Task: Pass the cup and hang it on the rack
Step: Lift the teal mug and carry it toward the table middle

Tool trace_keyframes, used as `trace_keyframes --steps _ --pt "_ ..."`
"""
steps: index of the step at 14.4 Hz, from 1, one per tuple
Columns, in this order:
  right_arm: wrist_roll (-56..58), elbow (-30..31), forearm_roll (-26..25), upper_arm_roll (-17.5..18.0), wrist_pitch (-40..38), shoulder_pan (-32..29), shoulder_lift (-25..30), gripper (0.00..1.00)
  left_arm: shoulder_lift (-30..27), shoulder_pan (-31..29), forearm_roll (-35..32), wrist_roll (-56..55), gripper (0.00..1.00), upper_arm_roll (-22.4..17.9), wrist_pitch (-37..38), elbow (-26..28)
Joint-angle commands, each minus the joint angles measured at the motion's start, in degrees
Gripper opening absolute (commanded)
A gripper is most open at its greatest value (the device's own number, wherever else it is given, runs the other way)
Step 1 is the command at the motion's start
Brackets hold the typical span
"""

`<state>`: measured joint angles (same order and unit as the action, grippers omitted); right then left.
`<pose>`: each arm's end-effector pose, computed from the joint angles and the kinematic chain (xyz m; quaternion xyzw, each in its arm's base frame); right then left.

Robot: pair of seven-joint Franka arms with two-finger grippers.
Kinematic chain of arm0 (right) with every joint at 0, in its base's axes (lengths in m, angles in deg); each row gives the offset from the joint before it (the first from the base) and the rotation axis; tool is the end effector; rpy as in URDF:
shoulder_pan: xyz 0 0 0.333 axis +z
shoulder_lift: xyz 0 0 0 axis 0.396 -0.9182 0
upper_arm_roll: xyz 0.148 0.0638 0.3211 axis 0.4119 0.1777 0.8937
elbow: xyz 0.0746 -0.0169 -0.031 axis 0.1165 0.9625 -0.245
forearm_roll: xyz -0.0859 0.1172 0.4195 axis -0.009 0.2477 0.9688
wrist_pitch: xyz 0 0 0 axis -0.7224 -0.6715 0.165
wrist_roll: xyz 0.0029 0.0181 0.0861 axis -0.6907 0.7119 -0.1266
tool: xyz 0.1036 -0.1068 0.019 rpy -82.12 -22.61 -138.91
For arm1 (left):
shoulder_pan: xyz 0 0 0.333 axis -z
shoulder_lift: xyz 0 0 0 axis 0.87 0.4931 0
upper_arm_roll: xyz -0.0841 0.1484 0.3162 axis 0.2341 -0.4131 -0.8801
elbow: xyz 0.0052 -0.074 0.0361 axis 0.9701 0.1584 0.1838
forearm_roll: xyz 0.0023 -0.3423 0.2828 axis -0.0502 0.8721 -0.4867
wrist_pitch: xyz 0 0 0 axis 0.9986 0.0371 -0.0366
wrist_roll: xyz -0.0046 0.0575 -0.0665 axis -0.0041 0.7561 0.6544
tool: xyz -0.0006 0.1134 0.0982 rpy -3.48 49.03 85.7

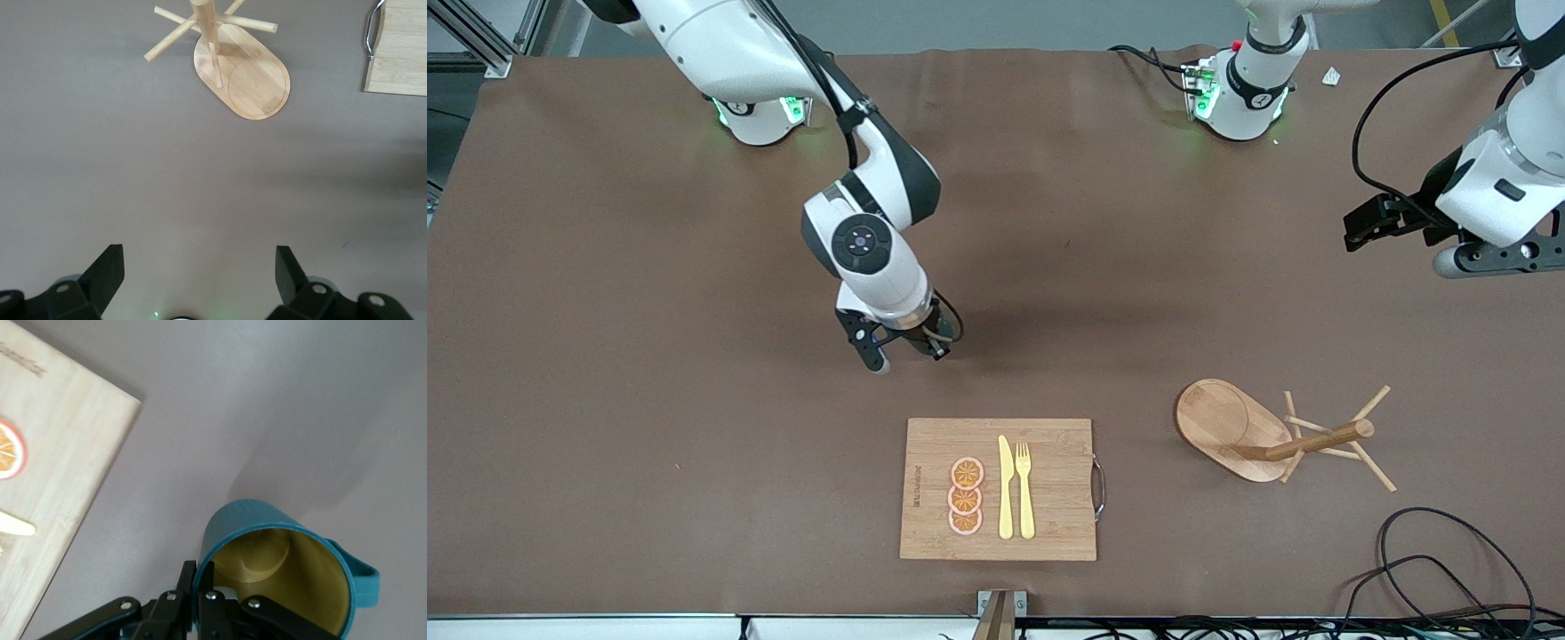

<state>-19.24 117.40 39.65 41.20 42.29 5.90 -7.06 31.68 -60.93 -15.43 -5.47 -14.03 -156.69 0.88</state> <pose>0.6151 0.4544 0.2540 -0.8641 0.5010 0.0256 0.0402 0.6114 -0.0838 0.6060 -0.9989 -0.0263 0.0365 0.0097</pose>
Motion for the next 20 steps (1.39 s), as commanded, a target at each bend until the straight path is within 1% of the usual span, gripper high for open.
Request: trace_keyframes --steps 1,3,4,5,8,9,11,14,17,18,19,20 --pt "-4.8 -1.6 0.4 -0.6 -1.2 2.8 -0.5 0.0 1.1 -0.2 -1.0 0.9 1.0 0.1 0.7 -1.4" --pt "-7.3 -1.7 0.1 -0.6 -1.2 5.2 -0.8 0.0 3.2 -1.0 -0.6 1.0 1.0 -1.0 0.3 -2.4" --pt "-7.9 -2.6 -0.3 -0.6 -1.2 6.2 -2.4 0.0 4.0 -1.7 -0.4 1.1 1.0 -1.1 0.3 -2.9" --pt "-8.4 -5.6 -0.4 -0.7 -1.6 7.3 -4.1 0.0 4.3 -2.1 -0.7 0.9 1.0 -1.1 0.3 -3.8" --pt "-9.3 -14.7 -0.8 -1.1 -7.9 8.9 -9.6 0.0 4.9 -2.3 -0.9 0.8 1.0 -1.1 0.3 -3.9" --pt "-10.2 -15.7 -0.9 -1.2 -8.3 9.3 -10.3 0.0 5.1 -2.4 -1.0 0.7 1.0 -1.1 0.3 -3.9" --pt "-10.7 -16.3 -1.1 -1.4 -8.4 10.1 -10.9 0.0 5.1 -2.3 -1.0 0.5 1.0 -1.1 0.3 -3.9" --pt "-11.7 -18.8 -1.4 -3.7 -8.5 12.6 -13.3 0.0 5.1 -2.3 -0.8 0.1 1.0 -1.1 0.3 -4.0" --pt "-11.9 -19.4 -1.4 -3.9 -8.5 12.9 -13.9 0.0 5.0 -2.4 -0.8 0.2 1.0 -1.1 0.3 -4.1" --pt "-12.0 -19.3 -1.5 -3.9 -8.5 13.0 -13.8 0.02 4.8 -2.3 -1.0 -0.1 1.0 -1.2 0.4 -4.1" --pt "-12.0 -19.3 -2.0 -4.0 -8.5 13.0 -13.8 0.19 4.8 -2.3 -1.3 -0.2 1.0 -1.2 0.4 -4.1" --pt "-12.0 -19.3 -2.3 -3.9 -8.5 13.0 -13.7 0.41 4.8 -2.3 -1.8 -0.2 1.0 -1.2 0.4 -4.1"
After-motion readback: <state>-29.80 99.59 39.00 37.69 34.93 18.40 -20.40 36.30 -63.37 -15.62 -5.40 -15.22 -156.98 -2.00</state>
